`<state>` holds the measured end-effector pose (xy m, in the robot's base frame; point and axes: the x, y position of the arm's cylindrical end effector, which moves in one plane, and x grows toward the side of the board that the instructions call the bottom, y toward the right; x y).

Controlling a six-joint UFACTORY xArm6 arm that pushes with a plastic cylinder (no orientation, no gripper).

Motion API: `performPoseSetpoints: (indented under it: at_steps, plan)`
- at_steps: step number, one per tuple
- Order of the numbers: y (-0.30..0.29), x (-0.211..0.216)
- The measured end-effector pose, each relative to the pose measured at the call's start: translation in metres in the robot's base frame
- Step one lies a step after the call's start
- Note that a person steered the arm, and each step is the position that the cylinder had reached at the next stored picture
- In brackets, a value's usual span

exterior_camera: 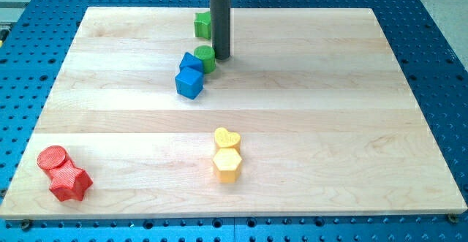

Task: Separate the triangle from the group of blocks

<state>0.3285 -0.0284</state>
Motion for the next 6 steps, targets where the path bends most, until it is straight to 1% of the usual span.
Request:
performPoseSetpoints:
  at_steps: [1,2,3,4,5,6]
  plan:
    - [-0.084,-0.007]
    - [-0.158,0.018]
    - [-0.164,0.076]
    - [-0.128,0.096]
    - [-0.093,0.060]
    - [-0.046,0.052]
